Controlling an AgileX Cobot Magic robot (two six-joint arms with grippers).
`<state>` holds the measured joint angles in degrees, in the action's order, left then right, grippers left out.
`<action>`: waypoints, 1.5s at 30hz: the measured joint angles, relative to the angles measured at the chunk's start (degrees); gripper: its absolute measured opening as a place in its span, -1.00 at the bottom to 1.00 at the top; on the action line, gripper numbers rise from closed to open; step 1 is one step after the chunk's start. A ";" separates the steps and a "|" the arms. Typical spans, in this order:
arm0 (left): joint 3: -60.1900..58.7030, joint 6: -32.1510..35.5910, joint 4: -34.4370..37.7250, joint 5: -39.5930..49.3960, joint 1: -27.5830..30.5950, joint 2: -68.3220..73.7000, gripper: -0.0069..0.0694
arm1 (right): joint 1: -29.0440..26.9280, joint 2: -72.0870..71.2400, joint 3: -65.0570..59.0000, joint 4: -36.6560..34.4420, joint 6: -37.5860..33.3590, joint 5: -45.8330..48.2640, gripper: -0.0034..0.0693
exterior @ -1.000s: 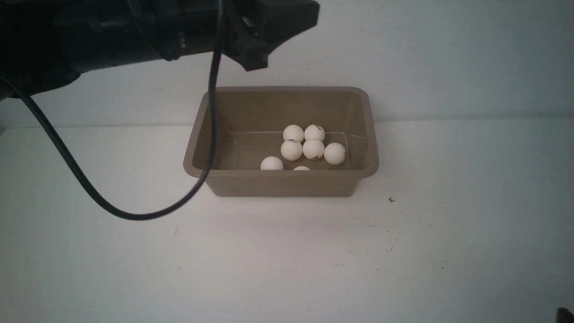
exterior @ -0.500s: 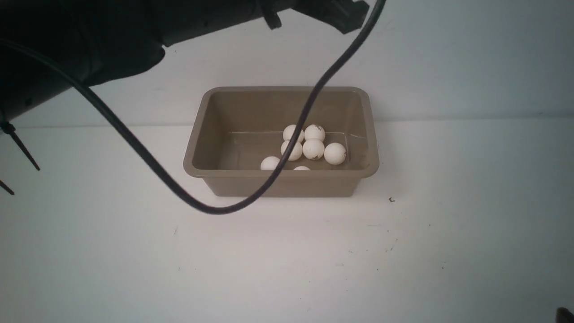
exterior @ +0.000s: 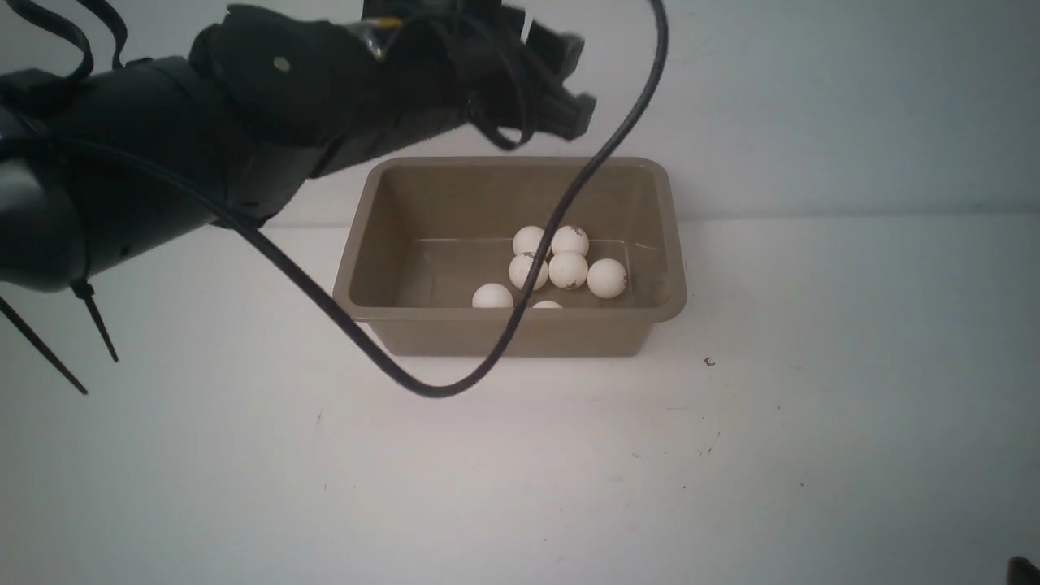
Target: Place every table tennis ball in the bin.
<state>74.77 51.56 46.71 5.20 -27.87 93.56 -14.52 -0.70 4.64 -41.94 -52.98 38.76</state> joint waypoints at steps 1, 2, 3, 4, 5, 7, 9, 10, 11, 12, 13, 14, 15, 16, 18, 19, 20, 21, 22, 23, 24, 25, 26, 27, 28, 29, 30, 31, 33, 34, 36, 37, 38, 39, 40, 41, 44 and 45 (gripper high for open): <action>-1.22 -3.46 -3.16 1.77 1.33 0.17 0.08 | 0.00 0.00 0.00 0.00 0.00 0.00 0.39; -1.48 -5.03 -4.67 2.63 1.60 0.27 0.08 | 0.00 0.00 0.00 0.00 0.00 0.00 0.39; -3.95 -10.81 -10.45 5.59 3.84 0.95 0.08 | 0.00 0.00 0.00 0.00 0.00 0.00 0.39; -5.35 -12.72 -12.62 6.48 4.92 1.35 0.08 | 0.00 0.00 0.00 0.00 0.00 0.00 0.39; -6.41 -14.44 -14.69 6.85 5.68 1.82 0.08 | 0.00 0.00 0.00 0.00 0.00 0.00 0.39; -7.96 -16.17 -18.54 6.91 6.97 3.05 0.08 | 0.00 0.00 0.00 -0.05 0.00 0.00 0.39; -9.51 -18.39 -22.61 6.79 8.00 4.99 0.08 | 0.00 0.00 0.00 -0.05 0.00 0.00 0.39; -10.15 -19.94 -25.11 6.78 8.29 6.00 0.08 | 0.00 0.00 0.00 -0.05 0.00 0.00 0.39; -10.26 -20.14 -25.43 6.84 8.30 6.08 0.08 | 0.00 0.00 0.00 -0.05 0.00 0.00 0.39; -11.15 -21.80 -27.62 6.92 8.34 6.23 0.08 | 0.00 0.00 0.00 -0.05 0.00 0.00 0.39; -11.63 -22.70 -28.59 6.97 8.34 5.92 0.08 | 0.00 0.00 0.00 -0.05 0.00 0.00 0.39; -12.50 -23.83 -29.71 7.12 8.34 4.90 0.08 | 0.00 0.00 0.00 -0.05 0.00 0.00 0.39; -13.13 -24.68 -30.22 7.58 8.34 3.52 0.08 | 0.00 0.00 0.00 -0.05 0.00 0.00 0.39; -13.13 -24.82 -30.34 7.58 8.34 3.18 0.08 | 0.00 0.00 0.00 -0.05 0.00 0.00 0.39; -14.91 -25.94 -31.14 9.01 8.34 -2.09 0.08 | 0.00 0.00 0.00 -0.05 0.00 0.00 0.39; -15.76 -26.15 -31.35 9.64 8.34 -5.37 0.08 | 0.00 0.00 0.00 -0.05 0.00 0.00 0.39; -16.69 -26.29 -31.51 10.23 8.34 -8.34 0.08 | 0.00 0.00 0.00 -0.05 0.00 0.00 0.39; -17.69 -26.28 -31.56 11.09 8.34 -11.44 0.08 | 0.00 0.00 0.00 -0.05 0.00 0.00 0.39; -18.91 -26.28 -31.63 11.85 8.34 -14.05 0.08 | 0.00 0.00 0.00 -0.05 0.00 0.00 0.39; -20.03 -26.28 -31.76 12.38 8.34 -16.70 0.08 | 0.00 0.00 0.00 -0.05 0.00 0.00 0.39; -21.32 -26.28 -31.76 12.86 8.34 -20.14 0.08 | 0.00 0.00 0.00 -0.05 -0.14 0.00 0.39; -23.18 -26.28 -31.76 13.40 8.34 -23.71 0.08 | 0.00 0.00 0.00 -0.05 -0.14 0.00 0.39; -26.25 -26.28 -31.76 14.13 8.34 -28.91 0.08 | 0.00 0.00 0.00 -0.05 -0.21 0.00 0.39; -27.78 -26.30 -31.81 14.14 8.34 -30.42 0.08 | 0.00 0.00 0.00 -0.05 -0.21 0.00 0.39; -29.38 -26.44 -31.81 14.20 8.34 -33.50 0.08 | 0.00 0.00 0.00 -0.05 -0.21 0.00 0.39; -33.43 -26.87 -31.81 14.20 8.58 -38.87 0.08 | 0.00 0.00 0.00 -0.05 -0.21 0.00 0.39; -35.84 -27.31 -31.81 14.20 9.01 -41.16 0.08 | 0.00 0.00 0.00 -0.05 -0.21 0.00 0.39; -38.90 -28.01 -31.81 14.26 10.24 -45.52 0.08 | 0.00 0.00 0.00 -0.05 -0.21 0.00 0.39; -44.47 -29.00 -31.81 14.26 13.03 -51.67 0.08 | 0.00 0.00 0.00 -0.05 -0.21 0.00 0.39; -48.16 -29.38 -31.81 14.15 15.70 -54.95 0.08 | 0.00 0.00 0.00 -0.05 -0.21 0.00 0.39; -52.98 -29.52 -31.87 13.76 19.89 -60.67 0.08 | 0.00 0.00 0.00 -0.05 -0.21 0.00 0.39; -56.89 -29.66 -31.93 12.83 22.47 -64.39 0.08 | 0.00 0.00 0.00 -0.05 -0.21 0.00 0.39; -59.91 -29.74 -31.92 11.68 24.86 -67.88 0.08 | 0.00 0.00 0.00 -0.05 -0.21 0.00 0.39; -62.18 -29.80 -31.92 10.52 26.72 -70.55 0.08 | 0.00 0.00 0.00 -0.05 -0.21 0.00 0.39; -62.61 -29.80 -31.92 10.35 27.09 -71.55 0.08 | 0.00 0.00 0.00 -0.05 -0.21 0.00 0.39; -64.25 -29.97 -31.92 9.54 28.52 -73.40 0.08 | 0.00 0.00 0.00 -0.05 -0.21 0.00 0.39; -69.60 -31.62 -31.98 8.16 33.37 -79.08 0.08 | 0.00 0.00 0.00 -0.05 -0.21 0.00 0.39; -70.73 -32.28 -31.98 8.05 34.30 -80.35 0.08 | 0.00 0.00 0.00 -0.05 -0.21 0.00 0.39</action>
<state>4.03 19.28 14.73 13.25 6.43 13.21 -14.52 -0.70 4.64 -41.98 -53.19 38.76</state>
